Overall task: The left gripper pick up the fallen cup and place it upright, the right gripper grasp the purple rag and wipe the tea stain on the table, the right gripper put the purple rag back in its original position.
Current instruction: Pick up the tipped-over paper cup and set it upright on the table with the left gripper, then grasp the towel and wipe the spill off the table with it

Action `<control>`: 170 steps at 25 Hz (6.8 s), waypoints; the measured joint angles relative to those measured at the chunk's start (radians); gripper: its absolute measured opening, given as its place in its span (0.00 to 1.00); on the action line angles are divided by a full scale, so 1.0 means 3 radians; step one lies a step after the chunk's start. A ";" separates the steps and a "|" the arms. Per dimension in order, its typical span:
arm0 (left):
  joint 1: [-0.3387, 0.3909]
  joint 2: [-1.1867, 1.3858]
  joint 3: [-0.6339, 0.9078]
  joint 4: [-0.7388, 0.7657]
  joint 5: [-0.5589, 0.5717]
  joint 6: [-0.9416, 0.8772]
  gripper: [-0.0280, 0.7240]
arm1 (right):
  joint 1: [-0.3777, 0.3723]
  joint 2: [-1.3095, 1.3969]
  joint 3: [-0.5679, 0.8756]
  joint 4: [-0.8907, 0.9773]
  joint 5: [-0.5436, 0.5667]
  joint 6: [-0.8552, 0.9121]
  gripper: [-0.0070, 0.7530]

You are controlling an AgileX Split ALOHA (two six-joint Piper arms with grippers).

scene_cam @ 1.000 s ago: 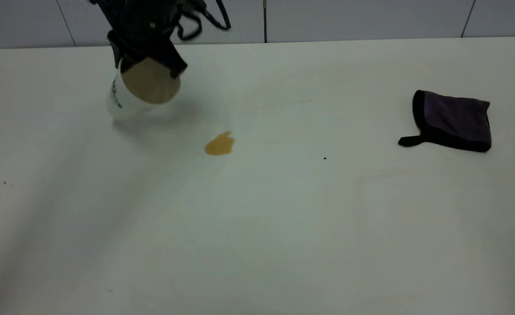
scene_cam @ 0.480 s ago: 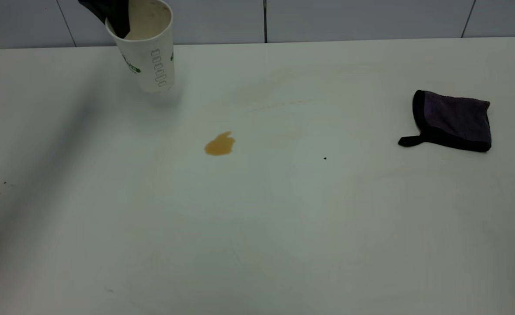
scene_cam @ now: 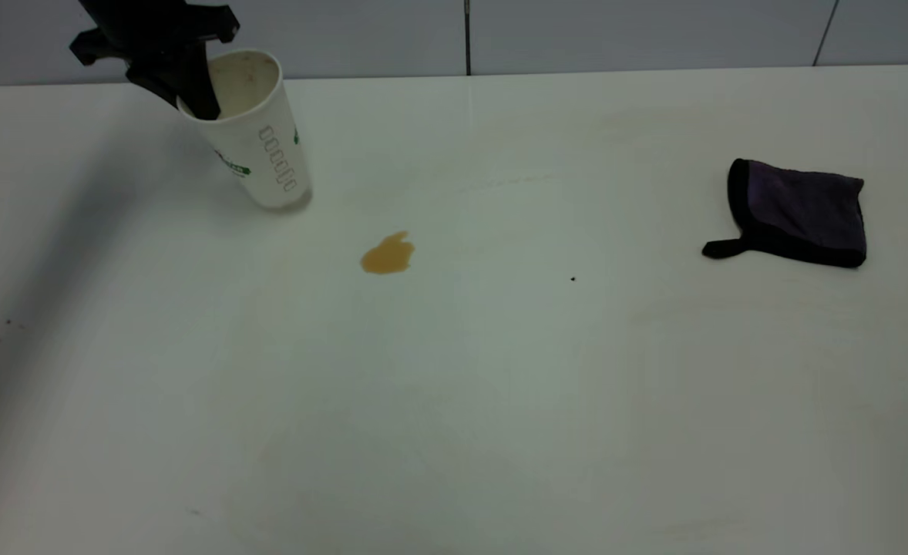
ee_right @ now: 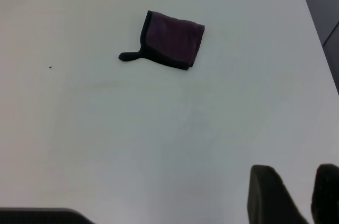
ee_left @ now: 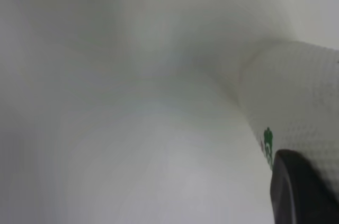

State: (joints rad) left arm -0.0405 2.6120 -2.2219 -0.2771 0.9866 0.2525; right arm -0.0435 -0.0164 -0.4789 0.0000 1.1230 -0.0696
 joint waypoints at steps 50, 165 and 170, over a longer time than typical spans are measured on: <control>0.0020 -0.3453 0.1978 0.0885 0.0596 -0.0640 0.82 | 0.0000 0.0000 0.0000 0.0000 0.0000 0.0000 0.32; 0.0020 -0.8770 0.5784 0.1002 0.0494 -0.0872 0.82 | 0.0000 0.3640 -0.1176 0.0025 -0.1206 -0.0204 0.97; 0.0020 -0.8770 0.5784 0.1002 0.0494 -0.0872 0.82 | 0.0003 0.4524 -0.1379 0.0100 -0.1471 -0.0312 0.97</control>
State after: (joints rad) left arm -0.0346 -0.0189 -0.4868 0.0235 1.1349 -0.0092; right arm -0.0425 1.3409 -0.8926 0.0300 0.6817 -0.1631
